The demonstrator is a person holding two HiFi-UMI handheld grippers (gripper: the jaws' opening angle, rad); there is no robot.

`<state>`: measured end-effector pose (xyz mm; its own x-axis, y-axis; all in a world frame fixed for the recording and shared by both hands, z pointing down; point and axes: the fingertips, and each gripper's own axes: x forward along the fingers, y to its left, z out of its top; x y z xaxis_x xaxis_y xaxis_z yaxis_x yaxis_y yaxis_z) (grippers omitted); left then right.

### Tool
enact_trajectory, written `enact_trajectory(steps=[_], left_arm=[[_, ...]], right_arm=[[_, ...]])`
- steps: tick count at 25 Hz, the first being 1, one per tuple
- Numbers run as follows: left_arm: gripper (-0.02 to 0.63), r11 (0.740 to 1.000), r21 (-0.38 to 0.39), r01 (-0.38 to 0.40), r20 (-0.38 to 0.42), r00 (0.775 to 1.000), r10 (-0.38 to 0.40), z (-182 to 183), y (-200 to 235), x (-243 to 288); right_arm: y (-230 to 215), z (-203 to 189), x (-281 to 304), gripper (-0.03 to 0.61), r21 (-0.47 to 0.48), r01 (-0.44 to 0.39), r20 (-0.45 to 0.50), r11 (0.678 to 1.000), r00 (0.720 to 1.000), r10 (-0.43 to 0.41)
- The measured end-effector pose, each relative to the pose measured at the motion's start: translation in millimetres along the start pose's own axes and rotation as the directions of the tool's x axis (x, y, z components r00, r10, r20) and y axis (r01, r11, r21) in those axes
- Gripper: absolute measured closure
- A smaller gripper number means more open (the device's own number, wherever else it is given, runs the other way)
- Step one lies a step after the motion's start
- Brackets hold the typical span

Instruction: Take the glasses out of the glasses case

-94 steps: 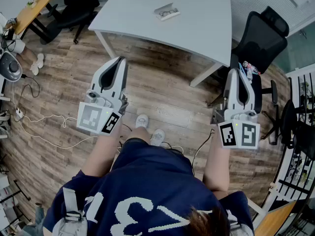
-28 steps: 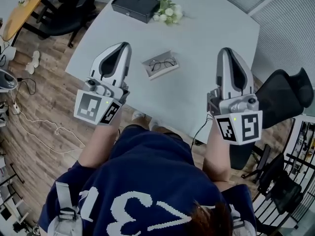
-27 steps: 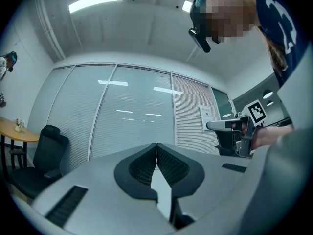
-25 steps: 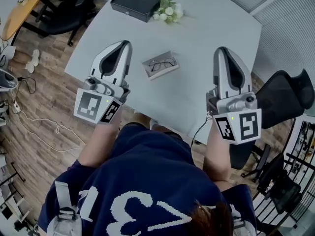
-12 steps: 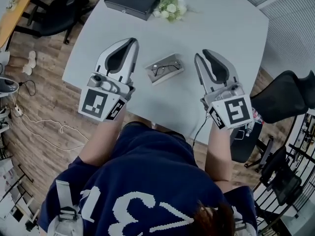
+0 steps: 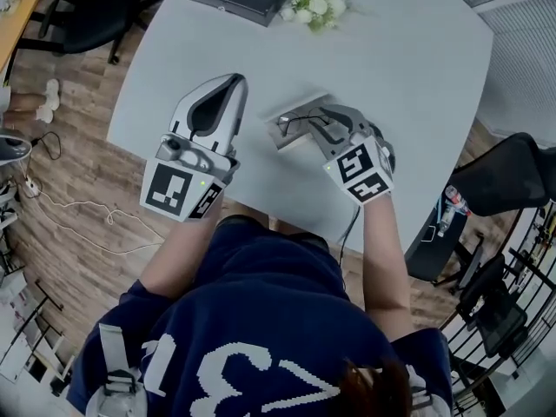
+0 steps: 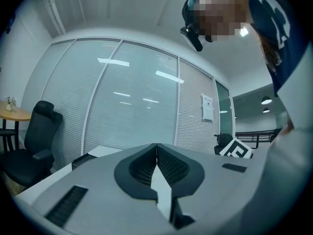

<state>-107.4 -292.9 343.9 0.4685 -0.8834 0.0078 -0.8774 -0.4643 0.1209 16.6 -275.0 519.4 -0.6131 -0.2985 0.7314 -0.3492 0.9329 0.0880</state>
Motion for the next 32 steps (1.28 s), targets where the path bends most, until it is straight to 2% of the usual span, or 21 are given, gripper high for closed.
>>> enact_trajectory(steps=[6,10,13,19,22,26,32], left_arm=[[0.6,1.0,-0.019,0.001,-0.03,1.0,-0.002,-14,4,-7],[0.6,1.0,-0.026,-0.011,-0.045,0.999,0.01,-20,11,-14],[0.598,0.999,-0.029,-0.022,-0.052,0.998,0.02,-23,16,-19],[0.598,0.999,-0.038,-0.035,-0.054,0.998,0.032,-27,22,-23],[0.6,0.999,-0.035,-0.034,-0.047,0.998,0.033,-25,22,-24],[0.6,0.999,-0.029,-0.037,-0.036,0.999,0.036,-19,23,-26],[0.6,0.999,-0.01,-0.038,-0.008,0.999,0.038,-4,19,-25]], right_arm=[[17,-31,54,0.44,-0.12,-0.095,-0.182,0.988,0.981,0.072],[27,-54,74,0.428,-0.2,-0.191,-0.324,0.961,0.939,0.119],[33,-60,80,0.431,-0.206,-0.249,-0.376,0.946,0.913,0.158],[37,-58,84,0.479,-0.124,-0.301,-0.367,0.946,0.899,0.238],[33,-54,79,0.537,-0.147,-0.281,-0.347,0.948,0.912,0.216],[31,-42,68,0.546,-0.201,-0.266,-0.304,0.943,0.932,0.198],[29,-7,33,0.549,-0.293,-0.191,-0.151,0.937,0.977,0.152]])
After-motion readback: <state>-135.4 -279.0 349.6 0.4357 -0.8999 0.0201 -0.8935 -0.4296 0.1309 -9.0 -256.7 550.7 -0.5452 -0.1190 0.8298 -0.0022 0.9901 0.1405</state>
